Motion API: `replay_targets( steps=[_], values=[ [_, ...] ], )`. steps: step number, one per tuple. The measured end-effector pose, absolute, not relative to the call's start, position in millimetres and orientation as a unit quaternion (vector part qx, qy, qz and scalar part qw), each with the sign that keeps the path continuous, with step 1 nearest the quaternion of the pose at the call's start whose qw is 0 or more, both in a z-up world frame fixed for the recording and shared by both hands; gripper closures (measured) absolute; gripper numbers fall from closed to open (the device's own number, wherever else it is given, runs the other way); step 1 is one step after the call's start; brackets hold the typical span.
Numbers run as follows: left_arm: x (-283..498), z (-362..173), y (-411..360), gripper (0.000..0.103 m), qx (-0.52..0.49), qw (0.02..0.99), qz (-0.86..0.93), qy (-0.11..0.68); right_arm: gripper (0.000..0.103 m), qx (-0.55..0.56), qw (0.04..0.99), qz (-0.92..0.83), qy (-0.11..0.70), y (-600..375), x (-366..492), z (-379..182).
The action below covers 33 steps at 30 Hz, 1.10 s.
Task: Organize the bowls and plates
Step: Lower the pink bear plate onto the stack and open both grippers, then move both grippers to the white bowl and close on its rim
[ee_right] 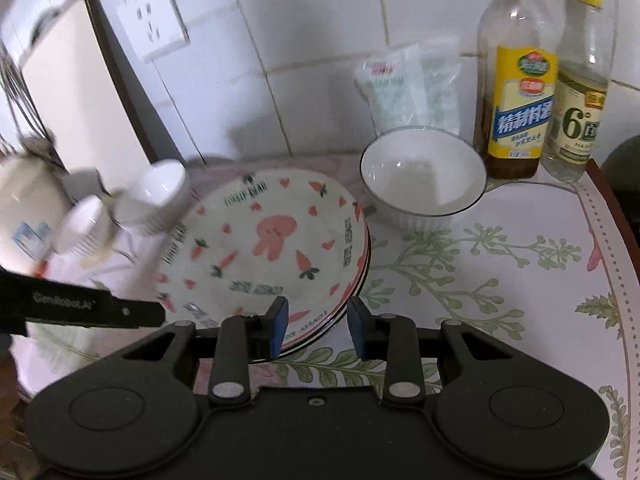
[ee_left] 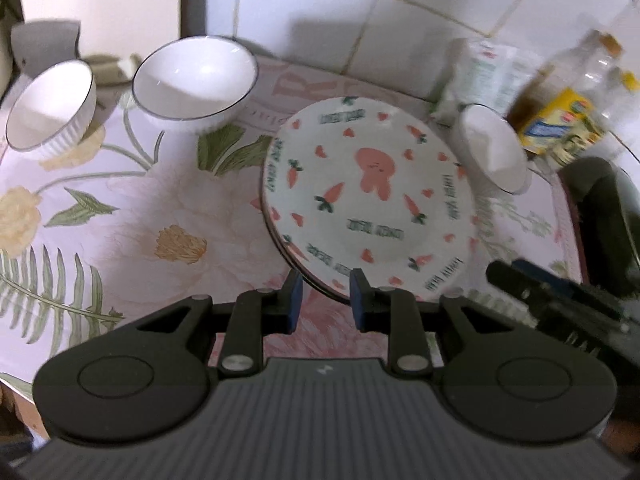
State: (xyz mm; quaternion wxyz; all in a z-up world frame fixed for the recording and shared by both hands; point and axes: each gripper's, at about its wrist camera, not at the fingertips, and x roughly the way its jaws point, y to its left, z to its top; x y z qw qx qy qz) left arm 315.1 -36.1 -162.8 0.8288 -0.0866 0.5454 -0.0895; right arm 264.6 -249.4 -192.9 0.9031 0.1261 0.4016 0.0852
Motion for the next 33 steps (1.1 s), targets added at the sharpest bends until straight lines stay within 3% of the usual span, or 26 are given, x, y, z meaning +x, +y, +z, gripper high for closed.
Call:
replay_targets(
  steps=[8, 13, 21, 33],
  values=[
    [292, -115, -63, 0.076, -0.027, 0.838, -0.136, 0.528, 0.06, 0.152, 0.912, 0.125, 0.361, -291, 233, -152],
    [282, -94, -87, 0.063, -0.005, 0.843, -0.169, 0.511, 0.05, 0.143, 0.921, 0.138, 0.334, -308, 218, -132],
    [282, -77, -113, 0.054, 0.017, 0.859, -0.198, 0.473, 0.045, 0.117, 0.938, 0.129, 0.3, -329, 210, -117],
    [318, -91, -152, 0.038, 0.044, 0.892, -0.213, 0.397, 0.045, 0.106, 0.939, 0.11, 0.309, -362, 257, -153]
  ],
)
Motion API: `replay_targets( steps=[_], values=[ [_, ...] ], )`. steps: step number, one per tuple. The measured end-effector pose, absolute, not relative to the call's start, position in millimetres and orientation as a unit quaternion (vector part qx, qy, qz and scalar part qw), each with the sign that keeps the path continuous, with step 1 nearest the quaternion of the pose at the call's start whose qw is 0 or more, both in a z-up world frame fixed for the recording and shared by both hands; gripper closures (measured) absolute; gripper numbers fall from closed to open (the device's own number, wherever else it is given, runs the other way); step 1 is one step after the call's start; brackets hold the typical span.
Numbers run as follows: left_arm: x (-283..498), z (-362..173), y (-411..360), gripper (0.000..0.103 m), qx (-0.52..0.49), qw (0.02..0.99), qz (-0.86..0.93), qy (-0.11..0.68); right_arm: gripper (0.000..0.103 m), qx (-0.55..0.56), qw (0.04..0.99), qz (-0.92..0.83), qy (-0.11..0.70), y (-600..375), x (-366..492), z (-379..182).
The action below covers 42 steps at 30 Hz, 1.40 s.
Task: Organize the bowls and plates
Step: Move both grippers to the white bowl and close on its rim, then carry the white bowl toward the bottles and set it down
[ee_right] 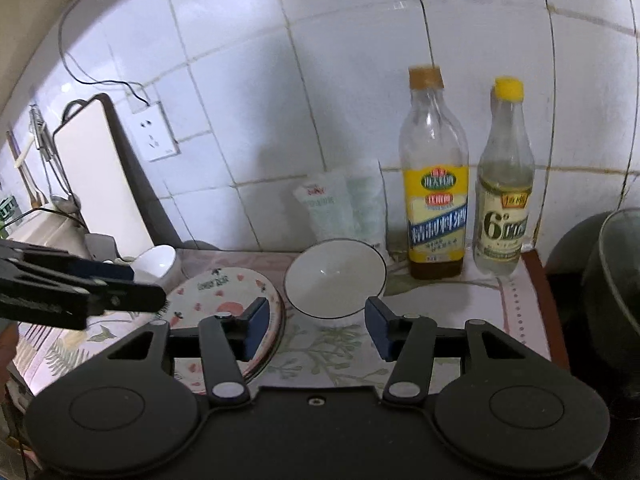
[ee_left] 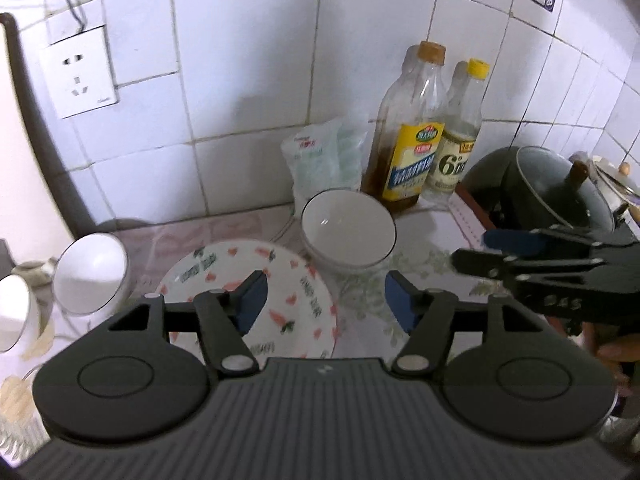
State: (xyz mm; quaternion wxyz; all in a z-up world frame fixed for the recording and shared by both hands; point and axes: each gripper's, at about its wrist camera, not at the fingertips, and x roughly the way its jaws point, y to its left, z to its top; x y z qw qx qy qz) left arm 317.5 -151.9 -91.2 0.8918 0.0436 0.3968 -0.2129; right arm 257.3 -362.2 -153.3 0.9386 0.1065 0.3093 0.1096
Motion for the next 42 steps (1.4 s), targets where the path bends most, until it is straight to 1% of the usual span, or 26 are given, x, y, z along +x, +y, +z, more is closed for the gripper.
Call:
replay_targets(
  steps=[8, 14, 16, 23, 24, 26, 28, 30, 31, 32, 33, 35, 37, 42],
  values=[
    [352, -134, -176, 0.038, 0.061, 0.902, -0.202, 0.376, 0.045, 0.171, 0.932, 0.056, 0.313, -374, 299, -203],
    [385, -170, -188, 0.038, 0.055, 0.898, -0.185, 0.396, 0.045, 0.208, 0.919, 0.061, 0.329, -377, 327, -224],
    [395, -180, -191, 0.04, 0.051, 0.896, -0.176, 0.405, 0.045, 0.211, 0.917, 0.058, 0.335, -376, 336, -229],
    [428, -200, -202, 0.042, 0.047, 0.889, -0.164, 0.425, 0.045, 0.229, 0.902, 0.05, 0.364, -375, 364, -246],
    [431, -202, -205, 0.044, 0.052, 0.887, -0.166, 0.427, 0.045, 0.232, 0.9, 0.05, 0.367, -375, 366, -248],
    [435, -205, -209, 0.054, 0.06, 0.884, -0.166, 0.433, 0.045, 0.242, 0.894, 0.054, 0.373, -374, 370, -251],
    [438, -208, -212, 0.074, 0.062, 0.878, -0.166, 0.444, 0.046, 0.248, 0.89, 0.056, 0.377, -372, 373, -255],
    [440, -212, -213, 0.082, 0.053, 0.871, -0.168, 0.458, 0.051, 0.25, 0.887, 0.057, 0.383, -367, 376, -258],
    [441, -213, -214, 0.084, 0.051, 0.871, -0.165, 0.461, 0.059, 0.251, 0.886, 0.058, 0.386, -366, 377, -259],
    [440, -215, -215, 0.085, 0.054, 0.871, -0.161, 0.46, 0.062, 0.249, 0.885, 0.054, 0.39, -364, 377, -260],
    [439, -215, -216, 0.086, 0.059, 0.872, -0.16, 0.459, 0.069, 0.244, 0.886, 0.046, 0.391, -362, 379, -261],
    [436, -215, -216, 0.086, 0.055, 0.872, -0.157, 0.459, 0.074, 0.245, 0.885, 0.037, 0.394, -362, 379, -261],
    [435, -213, -215, 0.086, 0.049, 0.868, -0.15, 0.472, 0.076, 0.266, 0.876, 0.027, 0.401, -363, 376, -260],
    [416, -194, -219, 0.086, 0.06, 0.867, -0.156, 0.47, 0.076, 0.277, 0.869, 0.021, 0.409, -365, 356, -246]
  ],
)
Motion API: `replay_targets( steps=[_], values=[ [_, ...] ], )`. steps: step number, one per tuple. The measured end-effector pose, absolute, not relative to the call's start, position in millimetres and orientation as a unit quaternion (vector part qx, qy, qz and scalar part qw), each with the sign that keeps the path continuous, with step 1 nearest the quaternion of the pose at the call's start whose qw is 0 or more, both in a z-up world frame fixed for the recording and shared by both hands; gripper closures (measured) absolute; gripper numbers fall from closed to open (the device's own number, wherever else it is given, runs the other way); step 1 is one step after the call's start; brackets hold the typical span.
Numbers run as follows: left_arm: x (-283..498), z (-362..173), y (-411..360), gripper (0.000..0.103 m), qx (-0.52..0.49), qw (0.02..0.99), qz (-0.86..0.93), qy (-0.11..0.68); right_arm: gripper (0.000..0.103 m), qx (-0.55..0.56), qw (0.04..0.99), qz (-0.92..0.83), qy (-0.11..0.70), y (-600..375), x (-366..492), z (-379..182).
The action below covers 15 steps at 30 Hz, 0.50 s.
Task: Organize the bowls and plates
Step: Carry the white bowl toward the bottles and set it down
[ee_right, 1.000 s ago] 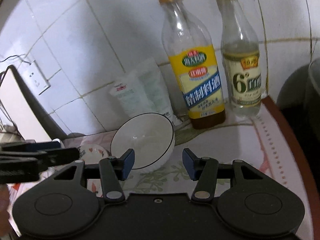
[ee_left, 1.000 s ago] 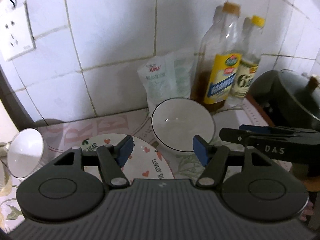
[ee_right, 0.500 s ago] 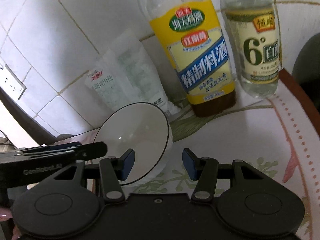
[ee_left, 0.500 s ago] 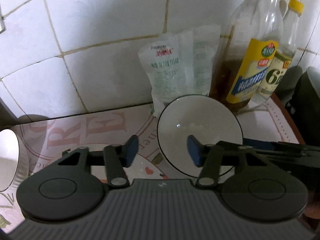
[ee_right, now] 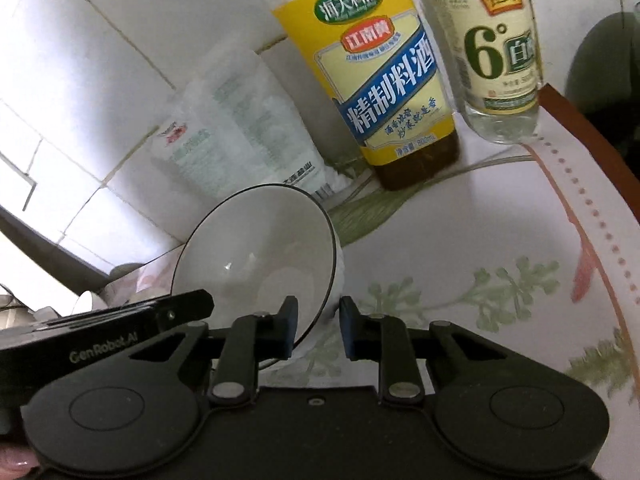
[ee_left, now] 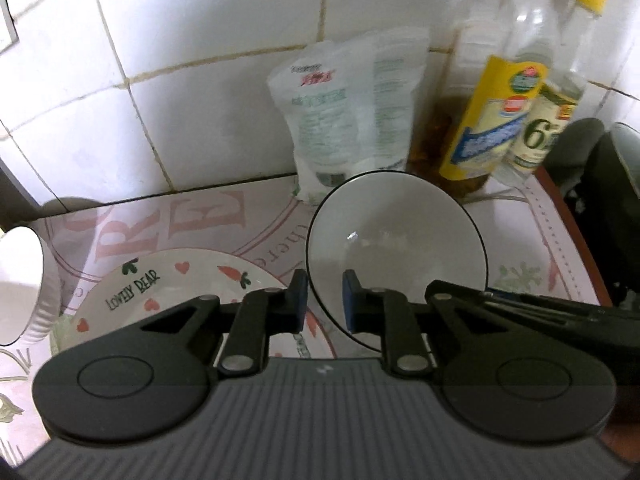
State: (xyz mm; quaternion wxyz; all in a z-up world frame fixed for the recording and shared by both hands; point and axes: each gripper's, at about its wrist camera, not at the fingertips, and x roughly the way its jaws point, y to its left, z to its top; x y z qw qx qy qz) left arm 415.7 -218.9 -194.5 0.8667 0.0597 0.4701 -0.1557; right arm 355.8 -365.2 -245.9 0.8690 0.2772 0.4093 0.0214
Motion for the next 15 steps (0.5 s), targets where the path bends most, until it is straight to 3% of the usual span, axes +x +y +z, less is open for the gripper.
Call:
replay_targets(
  steps=[15],
  values=[
    [346, -160, -213, 0.086, 0.027, 0.857, -0.188, 0.479, 0.076, 0.243, 0.883, 0.014, 0.4, -375, 294, -186]
  ],
)
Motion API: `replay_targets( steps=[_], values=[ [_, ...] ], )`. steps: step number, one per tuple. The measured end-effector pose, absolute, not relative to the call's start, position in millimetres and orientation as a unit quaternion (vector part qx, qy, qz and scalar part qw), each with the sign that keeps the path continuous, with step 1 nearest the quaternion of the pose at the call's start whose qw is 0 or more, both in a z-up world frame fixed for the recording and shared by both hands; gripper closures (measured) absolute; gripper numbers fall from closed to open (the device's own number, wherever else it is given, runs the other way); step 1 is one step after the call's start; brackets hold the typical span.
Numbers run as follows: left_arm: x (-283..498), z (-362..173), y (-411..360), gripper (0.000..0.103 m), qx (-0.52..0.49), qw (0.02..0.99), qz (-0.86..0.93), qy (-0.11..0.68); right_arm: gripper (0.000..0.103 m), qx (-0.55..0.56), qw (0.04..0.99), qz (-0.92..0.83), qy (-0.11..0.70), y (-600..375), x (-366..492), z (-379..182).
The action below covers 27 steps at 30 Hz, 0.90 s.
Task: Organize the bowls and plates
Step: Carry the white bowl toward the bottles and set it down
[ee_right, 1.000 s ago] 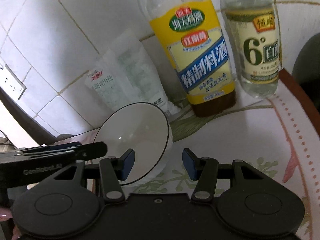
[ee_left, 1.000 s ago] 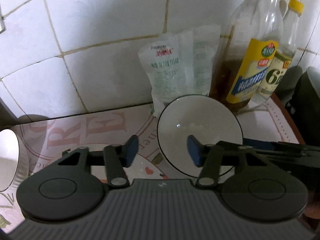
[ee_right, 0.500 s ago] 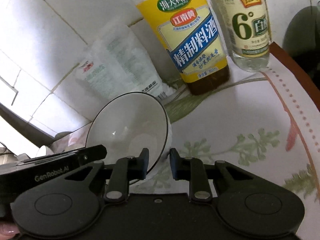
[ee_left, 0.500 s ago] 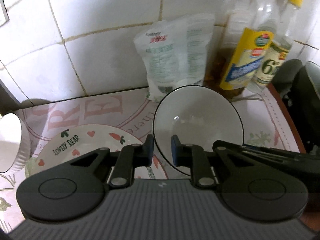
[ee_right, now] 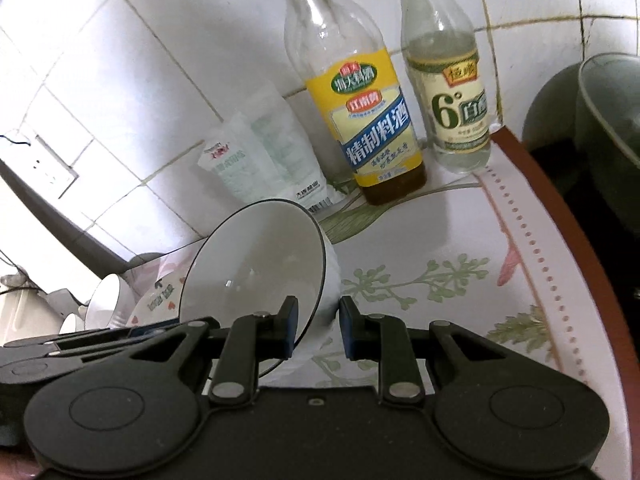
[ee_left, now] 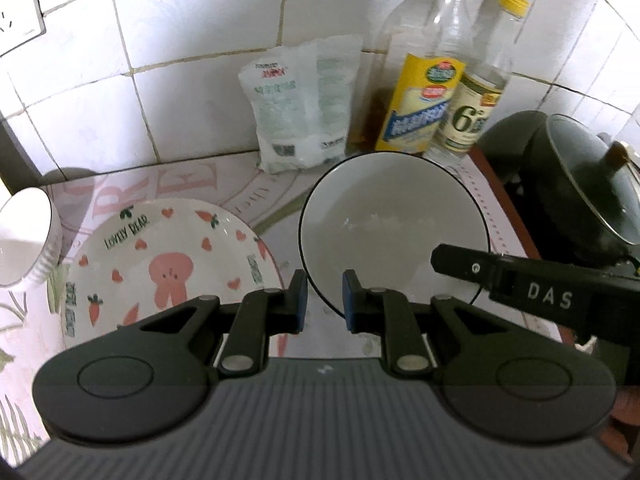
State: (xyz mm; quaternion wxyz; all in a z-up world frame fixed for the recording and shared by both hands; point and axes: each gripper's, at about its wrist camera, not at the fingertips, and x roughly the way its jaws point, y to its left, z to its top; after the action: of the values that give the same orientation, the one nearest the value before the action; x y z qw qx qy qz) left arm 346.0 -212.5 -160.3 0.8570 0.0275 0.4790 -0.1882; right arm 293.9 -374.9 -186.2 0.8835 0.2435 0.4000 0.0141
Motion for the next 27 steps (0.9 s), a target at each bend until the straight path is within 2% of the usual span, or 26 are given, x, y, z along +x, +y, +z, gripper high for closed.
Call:
replay_targets(
  steps=[15, 27],
  values=[
    [311, -192, -224, 0.087, 0.013, 0.844, -0.198, 0.499, 0.076, 0.22, 0.896, 0.033, 0.384, -390, 258, -205],
    [315, -218, -233, 0.087, 0.008, 0.851, -0.187, 0.491, 0.077, 0.203, 0.897, 0.05, 0.389, -400, 272, -257]
  ],
)
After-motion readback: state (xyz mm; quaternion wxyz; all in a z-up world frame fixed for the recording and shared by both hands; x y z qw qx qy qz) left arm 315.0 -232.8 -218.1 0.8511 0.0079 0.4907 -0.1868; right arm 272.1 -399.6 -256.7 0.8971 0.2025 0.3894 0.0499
